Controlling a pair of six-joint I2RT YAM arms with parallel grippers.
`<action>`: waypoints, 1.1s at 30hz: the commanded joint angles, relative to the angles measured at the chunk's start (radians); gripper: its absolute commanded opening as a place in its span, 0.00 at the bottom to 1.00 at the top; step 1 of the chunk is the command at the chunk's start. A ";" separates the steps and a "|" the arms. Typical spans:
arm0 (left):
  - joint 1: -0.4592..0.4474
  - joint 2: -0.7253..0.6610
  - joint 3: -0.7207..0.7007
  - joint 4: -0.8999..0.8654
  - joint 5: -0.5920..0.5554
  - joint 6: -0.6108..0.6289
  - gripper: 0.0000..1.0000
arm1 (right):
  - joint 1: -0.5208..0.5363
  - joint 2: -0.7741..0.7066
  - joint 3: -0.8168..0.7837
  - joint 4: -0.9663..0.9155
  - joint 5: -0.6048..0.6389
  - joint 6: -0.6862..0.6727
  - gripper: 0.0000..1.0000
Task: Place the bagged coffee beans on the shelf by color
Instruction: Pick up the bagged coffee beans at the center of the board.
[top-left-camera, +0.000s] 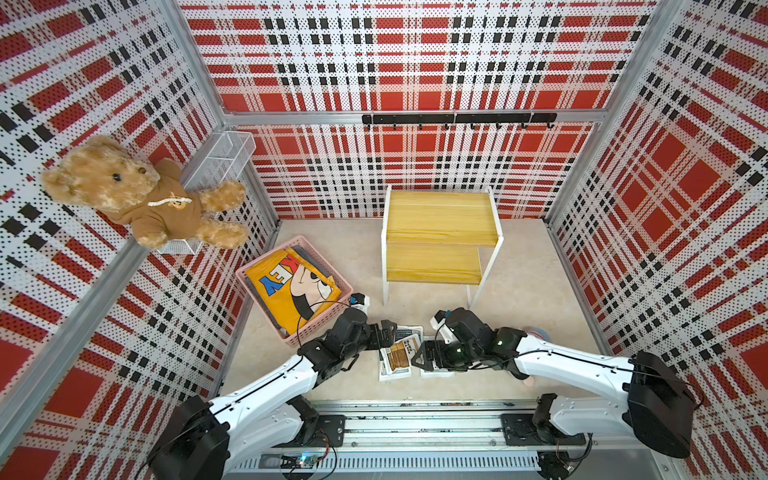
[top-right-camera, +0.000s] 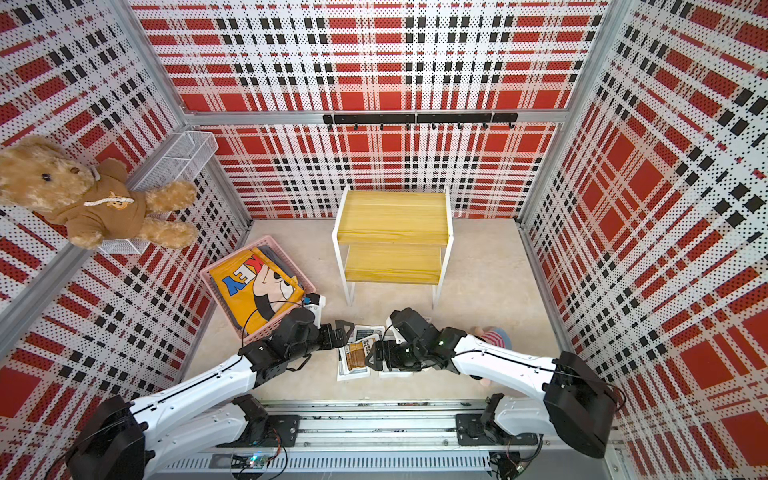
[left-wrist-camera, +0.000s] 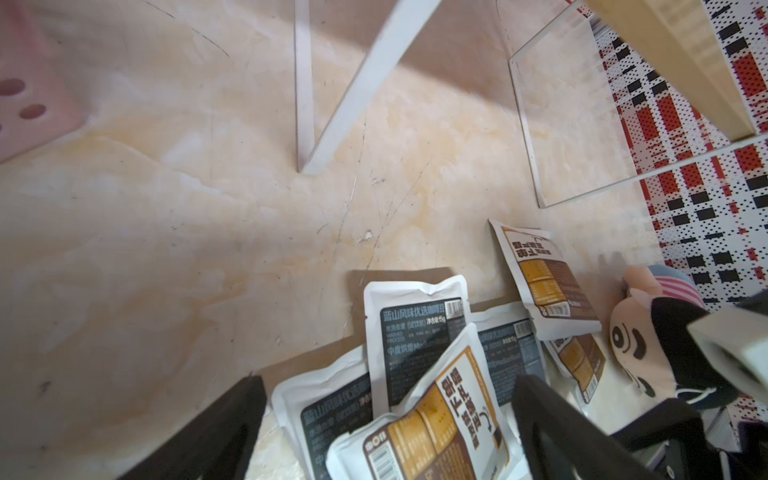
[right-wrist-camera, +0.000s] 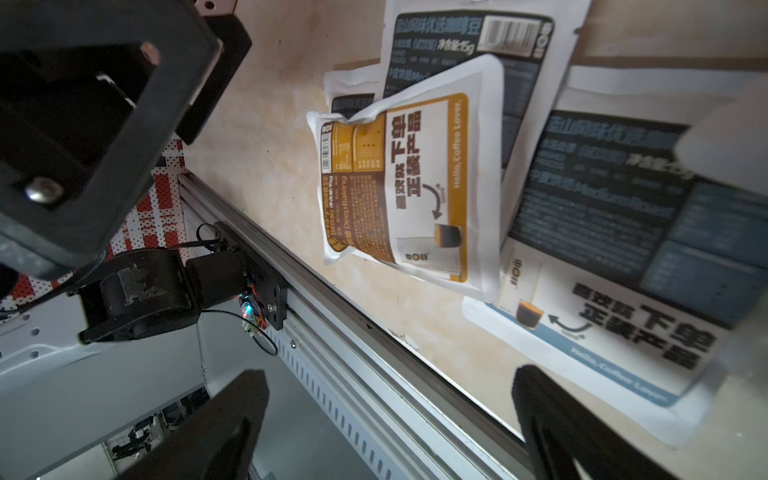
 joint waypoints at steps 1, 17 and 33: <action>0.030 0.004 0.011 0.048 0.089 0.034 0.99 | 0.027 0.045 0.014 0.059 -0.018 0.021 1.00; 0.059 0.018 -0.048 0.119 0.252 -0.009 0.99 | 0.087 0.165 0.048 0.106 0.007 0.027 1.00; 0.104 -0.007 -0.066 0.073 0.242 -0.030 1.00 | 0.040 0.310 0.193 0.076 0.037 -0.025 1.00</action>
